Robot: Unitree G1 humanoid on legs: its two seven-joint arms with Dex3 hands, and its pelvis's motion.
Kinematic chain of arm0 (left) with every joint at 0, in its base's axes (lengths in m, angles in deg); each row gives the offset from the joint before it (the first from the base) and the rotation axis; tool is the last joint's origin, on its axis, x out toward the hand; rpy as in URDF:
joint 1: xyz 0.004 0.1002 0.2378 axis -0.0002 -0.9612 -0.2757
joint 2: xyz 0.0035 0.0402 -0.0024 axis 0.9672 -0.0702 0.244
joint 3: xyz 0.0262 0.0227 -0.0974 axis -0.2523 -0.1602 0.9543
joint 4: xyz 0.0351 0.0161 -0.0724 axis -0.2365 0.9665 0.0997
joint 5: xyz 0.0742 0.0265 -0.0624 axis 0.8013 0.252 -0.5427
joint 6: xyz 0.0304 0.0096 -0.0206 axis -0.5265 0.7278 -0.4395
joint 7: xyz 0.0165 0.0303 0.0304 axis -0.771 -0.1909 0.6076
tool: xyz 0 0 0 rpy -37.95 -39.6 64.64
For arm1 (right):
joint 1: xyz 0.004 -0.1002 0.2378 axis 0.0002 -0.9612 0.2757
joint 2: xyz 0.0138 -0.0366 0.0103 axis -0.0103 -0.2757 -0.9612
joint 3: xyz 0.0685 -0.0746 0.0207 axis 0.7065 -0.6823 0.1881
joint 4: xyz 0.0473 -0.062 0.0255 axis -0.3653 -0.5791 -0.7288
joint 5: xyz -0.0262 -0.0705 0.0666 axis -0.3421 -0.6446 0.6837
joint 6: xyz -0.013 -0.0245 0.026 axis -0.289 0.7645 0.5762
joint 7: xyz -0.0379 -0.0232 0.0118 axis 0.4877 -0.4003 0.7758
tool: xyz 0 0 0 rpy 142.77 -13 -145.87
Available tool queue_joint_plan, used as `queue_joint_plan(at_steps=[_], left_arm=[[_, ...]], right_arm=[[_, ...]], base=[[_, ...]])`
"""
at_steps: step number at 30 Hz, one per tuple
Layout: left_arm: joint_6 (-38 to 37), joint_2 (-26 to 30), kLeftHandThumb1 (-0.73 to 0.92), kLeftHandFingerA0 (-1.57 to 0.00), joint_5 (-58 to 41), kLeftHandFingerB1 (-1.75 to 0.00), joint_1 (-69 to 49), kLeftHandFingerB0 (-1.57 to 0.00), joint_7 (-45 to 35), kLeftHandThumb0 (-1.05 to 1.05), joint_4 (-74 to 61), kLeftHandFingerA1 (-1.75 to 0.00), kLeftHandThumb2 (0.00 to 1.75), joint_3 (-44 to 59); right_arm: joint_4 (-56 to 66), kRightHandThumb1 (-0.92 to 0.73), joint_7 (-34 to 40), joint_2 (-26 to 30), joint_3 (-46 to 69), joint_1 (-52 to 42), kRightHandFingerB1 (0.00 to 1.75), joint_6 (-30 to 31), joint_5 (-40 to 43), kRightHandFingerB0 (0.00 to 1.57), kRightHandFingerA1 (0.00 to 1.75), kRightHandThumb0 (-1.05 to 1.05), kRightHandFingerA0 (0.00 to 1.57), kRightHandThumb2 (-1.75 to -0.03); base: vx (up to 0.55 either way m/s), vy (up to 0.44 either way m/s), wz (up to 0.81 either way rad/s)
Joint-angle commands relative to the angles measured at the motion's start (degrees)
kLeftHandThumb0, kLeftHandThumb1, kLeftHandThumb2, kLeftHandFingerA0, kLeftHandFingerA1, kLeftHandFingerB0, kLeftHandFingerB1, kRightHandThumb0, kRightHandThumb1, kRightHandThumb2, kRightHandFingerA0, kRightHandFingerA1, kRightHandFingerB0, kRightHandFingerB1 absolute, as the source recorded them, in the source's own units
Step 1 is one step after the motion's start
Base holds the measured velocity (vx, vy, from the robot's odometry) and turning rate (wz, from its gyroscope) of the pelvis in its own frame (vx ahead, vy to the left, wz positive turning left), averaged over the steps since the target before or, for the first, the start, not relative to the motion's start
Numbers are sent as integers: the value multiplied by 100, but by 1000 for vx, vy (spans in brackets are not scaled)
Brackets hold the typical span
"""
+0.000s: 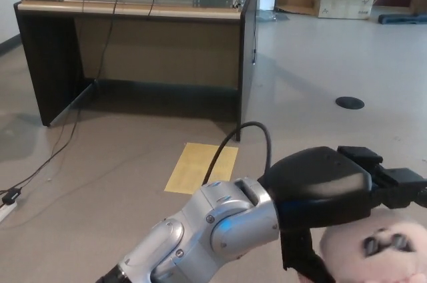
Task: The robot extends its left hand to pick up an emotional support dumpling from the palm of a person and brings its hand down by its side. Then it extends its arm again to hand the dumpling back to the person.
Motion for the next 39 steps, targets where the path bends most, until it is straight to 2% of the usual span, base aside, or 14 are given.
queue_joint_plan(at_steps=[1,2,3,4,5,7,8,9,10,11,14,25,34,39], left_arm=[[449,-227,-41,-35,-197,-58,-198,-41,39,-24,-132,-62,68,295],[492,-256,-41,-35,-218,-58,-216,-41,24,-24,-147,-62,68,328],[611,-354,-73,-49,-364,-22,-268,-69,-19,92,-171,-35,48,435],[641,-383,-73,-49,-398,-22,-284,-69,-35,92,-179,-35,48,465],[907,-515,-73,-53,-688,-34,-331,-71,-182,88,-256,-42,14,639],[1406,-706,-65,-49,-1296,-34,-328,-72,-551,67,-370,-48,34,937],[1524,-750,-65,-49,-1436,-34,-324,-72,-645,67,-397,-48,34,1007],[2000,-875,67,-86,-1912,-116,-256,-80,-922,-20,-459,-154,87,1259],[2123,-908,67,-86,-2026,-116,-238,-80,-993,-20,-475,-154,87,1325],[2389,-947,67,-87,-2233,-110,-149,-81,-1129,-19,-493,-143,84,1481],[2491,-948,66,-88,-2347,-110,-85,-83,-1250,-19,-486,-143,83,1580],[2687,-853,68,-90,-2437,-99,7,-85,-1535,-17,-533,-140,77,1590],[2784,-778,67,-88,-2556,-106,4,-83,-1517,-17,-564,-146,81,1584],[3288,-897,70,-92,-2878,-105,-67,-86,-1445,-17,-670,-146,82,1757]], right_arm=[[-54,-59,-1,37,9,117,43,91,28,16,68,-59,60,-86],[-54,-59,-1,38,10,119,43,91,29,16,68,-59,60,-86],[-57,-59,-3,41,12,131,43,93,29,16,68,-59,60,-86],[-59,-59,-3,42,12,135,43,94,29,16,68,-59,60,-86],[-63,-59,-4,47,14,153,43,96,29,16,68,-59,60,-86],[-70,-59,-6,53,17,179,43,100,30,16,68,-59,60,-86],[-72,-59,-7,55,18,184,43,100,31,16,68,-59,60,-86],[129,-69,267,197,-138,-24,47,-921,-229,77,85,-48,94,-61],[187,-69,345,237,-182,-84,47,-1214,-303,77,85,-48,94,-61],[-122,-64,296,200,-95,-10,45,-1613,-175,63,62,-34,87,-59],[-280,-65,171,145,10,33,44,-1681,-4,60,52,-38,79,-60],[-358,-65,-182,8,312,137,38,-1463,340,53,62,-36,66,-60],[-515,-66,-275,4,364,252,38,-1571,380,53,58,-36,66,-60],[-551,-67,108,164,46,287,42,-1794,-100,60,53,-40,77,-61]], base=[[0,0,0],[0,0,0],[0,0,0],[0,0,0],[0,0,0],[0,0,0],[0,0,0],[0,0,0],[0,0,0],[0,0,0],[0,0,0],[0,0,0],[0,0,0],[0,0,0]])
